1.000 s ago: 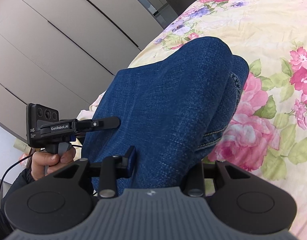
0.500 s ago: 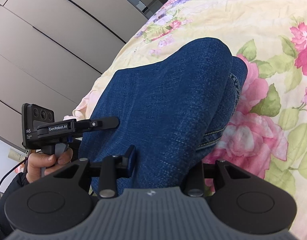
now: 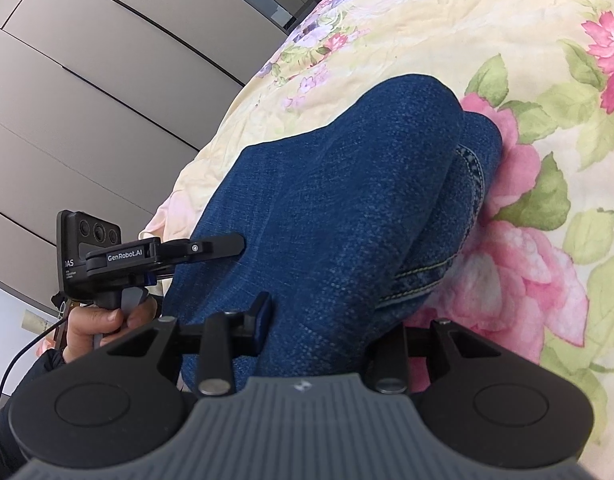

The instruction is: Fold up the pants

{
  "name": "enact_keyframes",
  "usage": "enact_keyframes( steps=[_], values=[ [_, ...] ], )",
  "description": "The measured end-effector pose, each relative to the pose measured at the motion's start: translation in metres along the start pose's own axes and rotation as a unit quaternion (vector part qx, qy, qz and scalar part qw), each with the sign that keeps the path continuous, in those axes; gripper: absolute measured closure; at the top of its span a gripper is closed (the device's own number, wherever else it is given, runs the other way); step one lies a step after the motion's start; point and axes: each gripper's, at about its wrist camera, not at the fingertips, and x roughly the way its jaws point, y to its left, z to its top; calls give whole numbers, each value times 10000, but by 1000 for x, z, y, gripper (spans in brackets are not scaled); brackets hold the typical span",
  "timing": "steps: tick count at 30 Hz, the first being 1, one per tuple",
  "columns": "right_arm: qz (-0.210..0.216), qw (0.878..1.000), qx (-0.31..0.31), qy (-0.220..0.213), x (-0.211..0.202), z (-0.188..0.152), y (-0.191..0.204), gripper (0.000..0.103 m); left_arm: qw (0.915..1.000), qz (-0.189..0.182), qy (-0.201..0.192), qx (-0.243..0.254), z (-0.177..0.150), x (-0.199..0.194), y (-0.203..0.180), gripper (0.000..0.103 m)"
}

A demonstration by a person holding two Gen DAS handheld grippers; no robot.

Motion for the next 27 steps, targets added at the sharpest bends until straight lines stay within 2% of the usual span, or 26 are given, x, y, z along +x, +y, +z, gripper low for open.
enact_keyframes(
  steps=[4,8,13,15,23,27],
  values=[
    [-58,9998,145,102,5,-5,-7,70,9997,146,142,94,-5,6,6,28],
    [-6,9984,569,15,-2,-26,-23,60,9996,151,155,158,-12,3,4,26],
    [153,9975,684,-81,-28,-48,-31,59,9998,83,157,-102,-24,-7,15,17],
    [127,9975,686,-80,-39,-57,-31,59,9997,75,182,-159,-31,-13,17,17],
    [-300,9972,666,-150,-61,-79,-18,59,9974,605,233,306,-63,-33,-3,11],
    [-596,9951,768,-206,-65,-86,-12,58,9965,765,185,270,-75,-39,-5,9]
  ],
)
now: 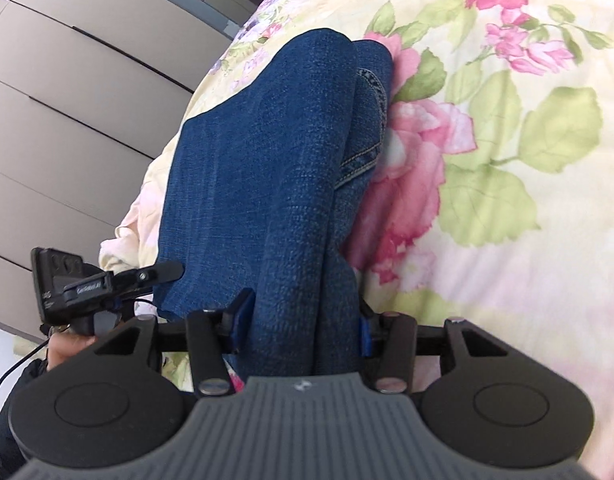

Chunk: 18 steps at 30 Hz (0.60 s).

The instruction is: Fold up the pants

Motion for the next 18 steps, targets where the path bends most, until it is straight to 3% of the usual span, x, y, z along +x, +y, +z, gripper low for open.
enact_keyframes(
  steps=[7,10,14,16,18],
  values=[
    [-489,9982,310,-178,-7,-17,11,53,9996,259,81,-85,-20,-14,-5,7],
    [-867,9957,271,-168,-17,-26,23,50,9981,382,282,-393,-33,-22,-9,8],
    [-1663,9859,-97,-137,-26,-47,47,48,9907,-265,314,-1299,-47,-34,-11,8],
    [-1725,9847,-190,-163,-32,-62,54,49,9835,-570,209,-1702,-52,-42,-16,8],
    [-1704,9849,-136,-268,-41,-79,60,49,9807,-607,102,-1853,-55,-50,-27,7]
  ],
)
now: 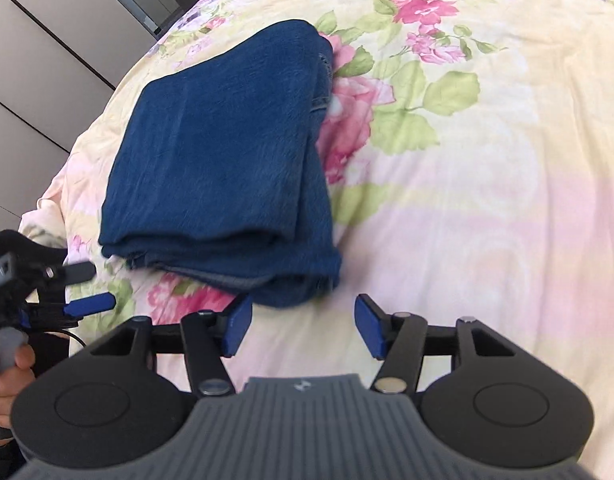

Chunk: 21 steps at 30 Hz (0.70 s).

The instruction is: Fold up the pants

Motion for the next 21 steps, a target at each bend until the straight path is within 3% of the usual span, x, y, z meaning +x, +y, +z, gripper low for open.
enact_keyframes(
  steps=[4,6,10,12,14,17,19,21],
  values=[
    [105,9995,247,-182,-19,-20,8,47,9930,836,-554,620,-20,-19,-39,7],
    [123,9991,277,-306,-31,-26,19,44,9878,1008,-804,878,-31,-27,-53,6],
    [-228,9957,-47,-895,-57,-32,54,21,9794,1269,-1118,1098,-59,-38,-65,6],
    [-514,9907,-320,-1218,-69,-37,74,21,9737,1407,-1170,1355,-70,-38,-72,6],
    [-749,9848,-543,-1473,-79,-44,91,21,9611,1701,-1313,1738,-81,-41,-83,6],
    [-1018,9745,-765,-1848,-94,-58,109,21,9346,2157,-1560,2358,-95,-47,-104,6],
    [-1197,9678,-810,-2061,-105,-69,117,21,9245,2250,-1697,2565,-100,-52,-112,6],
    [-1320,9637,-803,-2179,-112,-74,119,21,9213,2254,-1767,2631,-102,-55,-115,6]
  ],
)
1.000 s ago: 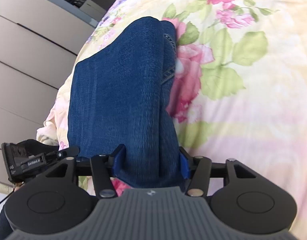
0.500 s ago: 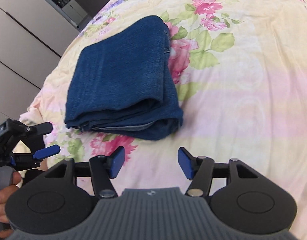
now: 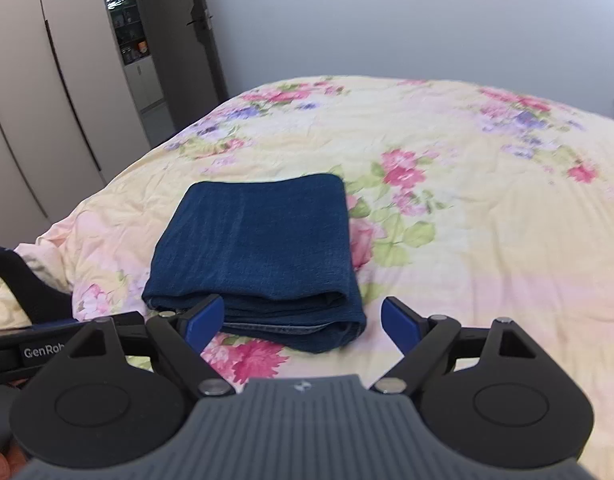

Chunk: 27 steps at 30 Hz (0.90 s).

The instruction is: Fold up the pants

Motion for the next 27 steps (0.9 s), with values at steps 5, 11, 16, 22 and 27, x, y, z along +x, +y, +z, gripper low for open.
enact_keyframes(
  steps=[5,11,16,22,27],
  values=[
    [-163,9997,-88,-133,-13,-5,6,21,10000,54,42,-22,-1,4,2,6],
    [-186,9997,-124,-107,-17,-10,13,21,10000,57,-4,61,-2,2,0,6],
    [-206,9997,-107,-53,-17,-12,13,21,10000,-24,62,49,-3,4,-1,6],
    [-208,9997,-116,-34,-17,-14,13,21,9999,-53,57,63,-4,3,-1,6],
    [-224,9997,-110,-25,-18,-16,14,21,9999,-67,90,97,-4,4,-2,6]
  ],
)
